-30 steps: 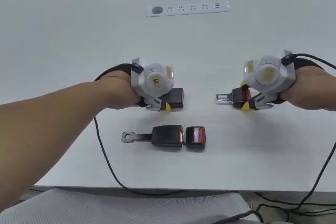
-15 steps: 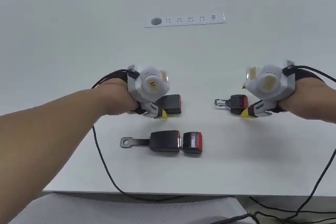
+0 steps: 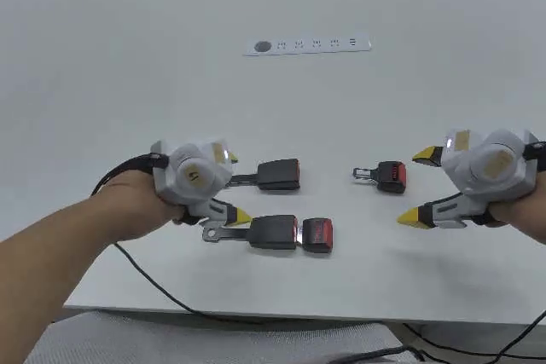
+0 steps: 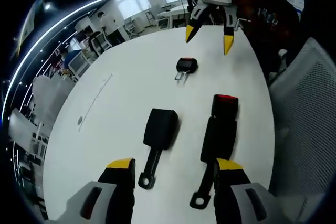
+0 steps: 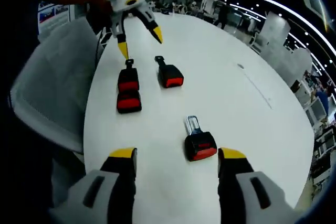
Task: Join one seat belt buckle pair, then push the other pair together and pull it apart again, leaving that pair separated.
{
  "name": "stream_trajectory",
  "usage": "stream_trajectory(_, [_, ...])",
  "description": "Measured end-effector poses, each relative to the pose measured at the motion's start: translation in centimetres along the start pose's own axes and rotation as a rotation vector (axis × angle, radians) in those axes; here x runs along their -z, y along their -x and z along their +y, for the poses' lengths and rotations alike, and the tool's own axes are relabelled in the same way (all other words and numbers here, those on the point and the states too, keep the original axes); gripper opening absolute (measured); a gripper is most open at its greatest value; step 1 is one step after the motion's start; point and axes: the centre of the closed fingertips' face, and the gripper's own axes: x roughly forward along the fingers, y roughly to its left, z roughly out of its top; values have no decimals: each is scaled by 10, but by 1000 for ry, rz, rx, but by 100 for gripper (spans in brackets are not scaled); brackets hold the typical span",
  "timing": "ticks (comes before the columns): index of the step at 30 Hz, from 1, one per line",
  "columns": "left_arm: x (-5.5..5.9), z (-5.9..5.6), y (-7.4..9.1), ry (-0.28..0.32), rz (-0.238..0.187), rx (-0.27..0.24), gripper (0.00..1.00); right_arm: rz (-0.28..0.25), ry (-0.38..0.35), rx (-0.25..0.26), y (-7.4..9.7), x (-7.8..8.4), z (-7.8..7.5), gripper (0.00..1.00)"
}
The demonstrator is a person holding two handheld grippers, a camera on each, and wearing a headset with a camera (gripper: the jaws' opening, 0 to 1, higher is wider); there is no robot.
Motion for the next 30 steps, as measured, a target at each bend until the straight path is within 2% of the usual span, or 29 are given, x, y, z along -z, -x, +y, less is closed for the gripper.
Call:
stream_trajectory(1, [5,-1,5,11,-2,-6,64,-10,-18,2,3,0,3,68])
stream_trajectory(4, [21,0,22,105,-17,-54,66,-30,-60,10,9,1,11,70])
stream_trajectory(8, [37,-1,37,224,-46,-80,72,-49,-110,19,16,7,21,77])
stream_trajectory(13, [52,-1,53,256,-48,-90,85,-66,-161,33,25,15,24,87])
stream_trajectory(16, [53,-2,62,289,-60,-120,94,-95,-220,59,26,18,23,95])
stream_trajectory(17, [53,-1,63,318,-73,-138,99,-112,-252,65,24,19,24,99])
stream_trajectory(18, [52,-5,63,346,-82,-127,100,-106,-262,68,24,22,24,100])
stream_trajectory(20, [53,-7,62,364,-84,-133,100,-121,-306,80,18,22,28,100])
stream_trajectory(25, [53,-16,58,358,-64,-143,100,-129,-311,99,9,24,32,100])
stream_trajectory(26, [56,-14,57,360,-65,-141,100,-126,-315,101,8,25,33,100])
stream_trajectory(30, [55,-21,54,368,-69,-134,100,-136,-336,97,8,21,34,100])
